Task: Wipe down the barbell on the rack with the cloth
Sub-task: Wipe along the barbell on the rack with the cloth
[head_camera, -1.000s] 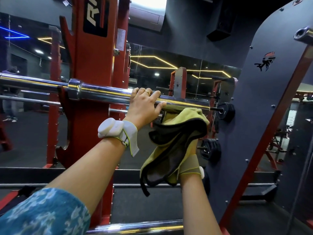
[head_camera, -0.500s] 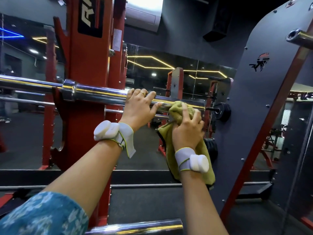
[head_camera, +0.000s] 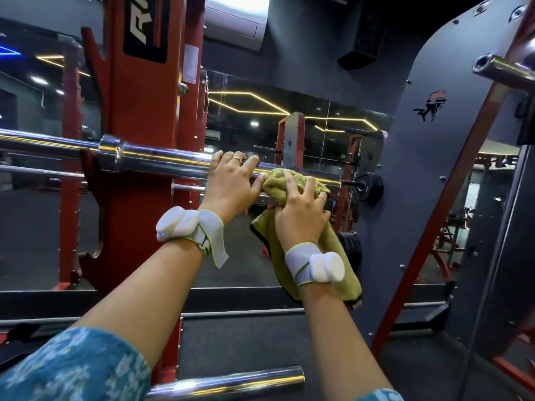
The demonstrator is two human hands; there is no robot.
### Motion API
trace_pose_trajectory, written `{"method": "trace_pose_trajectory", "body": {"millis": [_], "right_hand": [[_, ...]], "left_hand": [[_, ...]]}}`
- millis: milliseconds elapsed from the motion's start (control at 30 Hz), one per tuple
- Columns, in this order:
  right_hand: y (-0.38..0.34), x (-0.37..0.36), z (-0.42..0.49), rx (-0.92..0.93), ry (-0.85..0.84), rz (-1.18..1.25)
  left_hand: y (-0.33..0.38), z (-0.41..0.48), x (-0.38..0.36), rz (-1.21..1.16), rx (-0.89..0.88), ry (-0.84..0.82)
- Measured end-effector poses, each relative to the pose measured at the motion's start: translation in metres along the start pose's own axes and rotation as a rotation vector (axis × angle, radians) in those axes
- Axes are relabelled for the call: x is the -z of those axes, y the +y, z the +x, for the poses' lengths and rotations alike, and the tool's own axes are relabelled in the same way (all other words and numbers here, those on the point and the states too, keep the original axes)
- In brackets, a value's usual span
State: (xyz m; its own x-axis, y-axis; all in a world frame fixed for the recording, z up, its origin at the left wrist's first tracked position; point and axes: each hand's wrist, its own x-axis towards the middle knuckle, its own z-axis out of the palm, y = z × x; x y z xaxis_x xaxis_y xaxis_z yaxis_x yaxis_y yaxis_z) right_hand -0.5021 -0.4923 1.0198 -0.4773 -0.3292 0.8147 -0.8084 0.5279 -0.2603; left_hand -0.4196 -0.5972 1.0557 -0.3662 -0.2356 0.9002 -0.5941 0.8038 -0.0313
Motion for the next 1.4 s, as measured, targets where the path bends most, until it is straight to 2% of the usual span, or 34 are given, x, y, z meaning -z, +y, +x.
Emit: {"method": "trace_pose_trajectory", "body": {"millis": [167,300,467,533,633,800,900,1067,1200,1400], "right_hand": [[0.037,0.001,0.013,-0.163,0.011,0.081],[0.057,0.01,0.017,-0.182,-0.048,0.172],[0.082,0.016,0.004,-0.256,-0.166,0.521],[0.096,0.017,-0.008,-0.331,-0.196,0.59],[0.117,0.022,-0.023,-0.41,-0.178,0.652],[0.164,0.03,-0.034,-0.437,-0.174,0.645],[0.192,0.036,-0.035,-0.445,-0.179,0.641],[0.253,0.031,-0.021,-0.493,-0.154,0.684],[0.306,0.013,0.008,-0.519,-0.158,0.784],[0.36,-0.023,0.06,-0.527,-0.254,0.951]], "left_hand": [[0.003,-0.001,0.0,-0.031,0.021,-0.009],[0.007,-0.002,0.004,-0.036,0.051,-0.043],[0.025,0.002,0.013,-0.069,0.189,-0.129],[0.04,0.0,0.013,-0.18,0.188,-0.139],[0.076,-0.006,0.011,-0.464,0.042,-0.178],[0.148,-0.024,-0.018,-0.705,0.036,-0.401],[0.173,-0.039,-0.043,-0.766,0.143,-0.54],[0.195,-0.047,-0.094,-0.898,0.464,-0.682],[0.218,-0.032,-0.144,-0.969,0.711,-0.651],[0.249,-0.013,-0.208,-0.905,0.842,-0.594]]}}
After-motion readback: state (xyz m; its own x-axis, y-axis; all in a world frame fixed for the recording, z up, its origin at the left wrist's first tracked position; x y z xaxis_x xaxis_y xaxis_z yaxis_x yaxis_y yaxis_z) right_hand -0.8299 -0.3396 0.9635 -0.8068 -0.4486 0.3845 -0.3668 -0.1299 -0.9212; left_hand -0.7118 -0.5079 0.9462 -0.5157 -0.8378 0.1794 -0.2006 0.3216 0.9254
